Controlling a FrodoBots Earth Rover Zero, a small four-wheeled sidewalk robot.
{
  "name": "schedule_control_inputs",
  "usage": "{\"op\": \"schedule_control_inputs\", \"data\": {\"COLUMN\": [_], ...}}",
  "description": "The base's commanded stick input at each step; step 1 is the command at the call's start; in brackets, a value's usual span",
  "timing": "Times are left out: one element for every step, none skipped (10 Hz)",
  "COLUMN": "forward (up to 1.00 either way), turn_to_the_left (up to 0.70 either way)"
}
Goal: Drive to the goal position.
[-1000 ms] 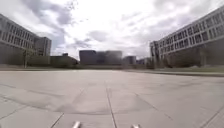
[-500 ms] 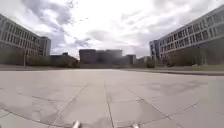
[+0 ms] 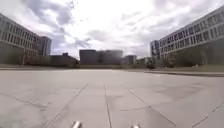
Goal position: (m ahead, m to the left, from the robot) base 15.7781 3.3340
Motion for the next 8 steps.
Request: {"op": "schedule_control_inputs", "data": {"forward": [0.7,0.7,0.7,0.7,0.7,0.7,0.7,0.7], "turn_to_the_left": [0.35,0.22,0.02,0.0,0.0,0.0,0.0,0.0]}}
